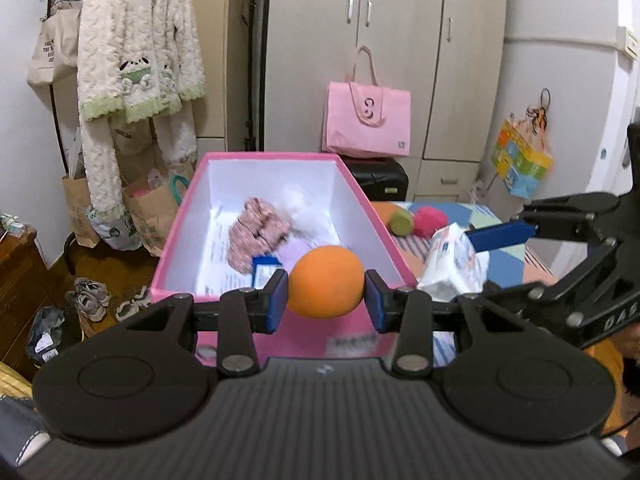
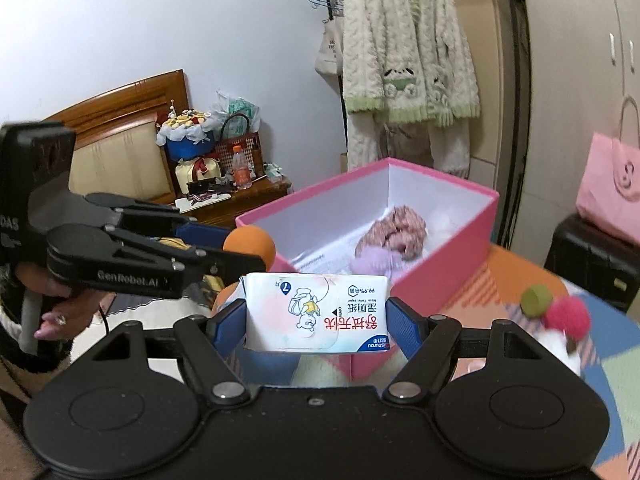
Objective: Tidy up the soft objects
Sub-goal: 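Carry the orange ball and white wet-wipe pack with both grippers over the box, then open both grippers to drop the orange ball and wet-wipe pack into the box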
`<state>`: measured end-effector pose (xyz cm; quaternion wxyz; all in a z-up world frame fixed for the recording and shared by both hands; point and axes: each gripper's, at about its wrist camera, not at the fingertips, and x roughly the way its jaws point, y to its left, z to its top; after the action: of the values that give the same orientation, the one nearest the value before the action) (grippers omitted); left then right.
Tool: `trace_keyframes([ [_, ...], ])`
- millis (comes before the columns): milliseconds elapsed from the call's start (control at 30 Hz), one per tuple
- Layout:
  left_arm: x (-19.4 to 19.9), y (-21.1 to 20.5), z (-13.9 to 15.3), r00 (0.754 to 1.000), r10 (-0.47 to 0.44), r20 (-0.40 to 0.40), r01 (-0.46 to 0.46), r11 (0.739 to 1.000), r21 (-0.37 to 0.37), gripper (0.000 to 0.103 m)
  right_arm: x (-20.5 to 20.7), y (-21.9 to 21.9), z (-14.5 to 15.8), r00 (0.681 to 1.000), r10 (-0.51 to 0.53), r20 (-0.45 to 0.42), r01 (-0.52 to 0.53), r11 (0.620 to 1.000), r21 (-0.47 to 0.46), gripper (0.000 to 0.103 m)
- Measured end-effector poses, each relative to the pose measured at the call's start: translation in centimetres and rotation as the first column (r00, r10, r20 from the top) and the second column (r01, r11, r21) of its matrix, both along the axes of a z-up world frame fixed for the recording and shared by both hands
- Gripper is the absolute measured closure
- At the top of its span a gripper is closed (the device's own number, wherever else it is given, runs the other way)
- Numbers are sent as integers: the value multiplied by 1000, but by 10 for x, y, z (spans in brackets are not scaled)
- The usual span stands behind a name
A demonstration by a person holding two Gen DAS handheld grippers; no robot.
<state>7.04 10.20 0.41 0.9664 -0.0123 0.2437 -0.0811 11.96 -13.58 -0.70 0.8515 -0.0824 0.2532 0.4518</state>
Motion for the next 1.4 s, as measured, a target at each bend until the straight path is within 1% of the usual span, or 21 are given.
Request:
trace_keyframes([
  [167,23,13,4,999,28,24,-28,999,23,63,19,25,5,999,3,39,-2,1000,-23,24],
  [267,43,21,4,999,39,7,-39,999,15,63,32,39,6,997,-6,77,10,999,-49,24],
  [367,65,28,3,999,38,-16,-38,999,12,63,50,54,8,995,-38,93,46,995,-83,24],
  [467,84,30,-2,999,43,-26,-42,998,48,63,66,68,11,993,-45,106,59,990,-125,24],
  [633,117,36,-15,994,48,-95,-41,997,69,63,87,88,9,988,-42,146,70,979,-193,24],
  [733,136,39,-22,989,54,-139,-40,994,101,63,102,101,3,985,-41,168,82,966,-245,24],
  [833,150,42,-30,982,61,-176,-39,991,127,63,115,115,-5,986,-20,168,70,953,-295,24],
  [933,154,44,-34,979,63,-192,-35,988,148,63,126,124,-13,988,-15,155,66,942,-330,24],
  [1033,155,47,-35,977,57,-206,-27,989,146,63,135,127,-20,991,-26,130,69,937,-343,24],
  [1200,157,45,-35,978,75,-194,-38,982,186,62,142,131,-25,994,-24,111,62,933,-355,24],
  [1267,156,45,-34,979,83,-188,-48,982,185,61,143,133,-27,994,-24,110,63,930,-361,22],
  [1300,156,45,-33,978,85,-188,-50,982,184,59,143,133,-27,993,-24,112,63,930,-363,22],
  [1333,154,44,-32,979,88,-183,-53,981,189,54,145,135,-26,993,-22,116,63,930,-362,21],
  [1400,150,44,-28,983,98,-155,-65,977,204,47,142,134,-25,990,-28,135,76,928,-364,18],
])
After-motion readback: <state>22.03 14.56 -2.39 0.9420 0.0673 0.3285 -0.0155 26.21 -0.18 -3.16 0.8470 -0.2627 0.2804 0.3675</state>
